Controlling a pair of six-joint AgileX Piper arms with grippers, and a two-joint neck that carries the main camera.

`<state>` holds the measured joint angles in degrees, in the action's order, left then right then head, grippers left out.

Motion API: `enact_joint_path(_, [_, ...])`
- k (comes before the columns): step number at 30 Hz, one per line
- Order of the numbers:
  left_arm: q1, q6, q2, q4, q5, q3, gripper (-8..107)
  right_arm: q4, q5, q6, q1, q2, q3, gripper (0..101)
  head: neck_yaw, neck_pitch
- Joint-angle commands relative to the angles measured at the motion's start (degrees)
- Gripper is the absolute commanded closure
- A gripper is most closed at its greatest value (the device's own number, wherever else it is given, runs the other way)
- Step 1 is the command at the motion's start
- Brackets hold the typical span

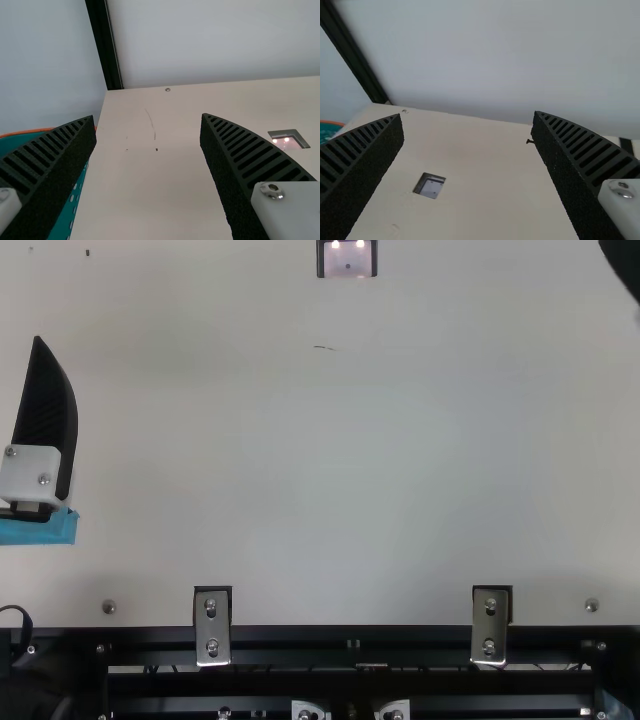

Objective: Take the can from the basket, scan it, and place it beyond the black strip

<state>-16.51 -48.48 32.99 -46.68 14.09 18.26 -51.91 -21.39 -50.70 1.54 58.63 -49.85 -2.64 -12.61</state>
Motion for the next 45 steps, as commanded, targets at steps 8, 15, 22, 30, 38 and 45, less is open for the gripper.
enact_joint_path(8, [0.5, 2.14, -0.15, 1.97, -0.19, 0.09, 9, 3.01, 11.09, -3.04, 4.29, -10.67, 11.32, 0, -0.58, -0.04])
enact_joint_path(15, [1.65, 6.39, -2.4, 5.93, -0.1, -0.41, 9, 4.64, 12.83, 2.55, 5.25, -16.79, 16.79, 0, -0.58, -0.04])
enact_joint_path(22, [2.41, 11.31, -7.51, 11.32, 1.41, -1.69, 9, 6.87, 10.5, 8.27, 4.44, -22.49, 20.05, 0, -0.58, -0.04])
enact_joint_path(30, [2.22, 17.0, -15.11, 18.74, 5.27, -3.39, 9, 10.73, 6.08, 14.28, 2.27, -28.52, 22.75, 0, -0.58, -0.04])
enact_joint_path(38, [3.22, 22.91, -22.39, 27.26, 9.6, -4.71, 9, 15.4, 2.18, 19.63, 0.76, -34.12, 25.34, 0, -0.58, -0.04])
enact_joint_path(45, [7.66, 27.67, -27.25, 34.36, 12.2, -5.0, 9, 19.24, 0.72, 23.86, 1.29, -37.82, 27.79, 0, -0.58, -0.04])
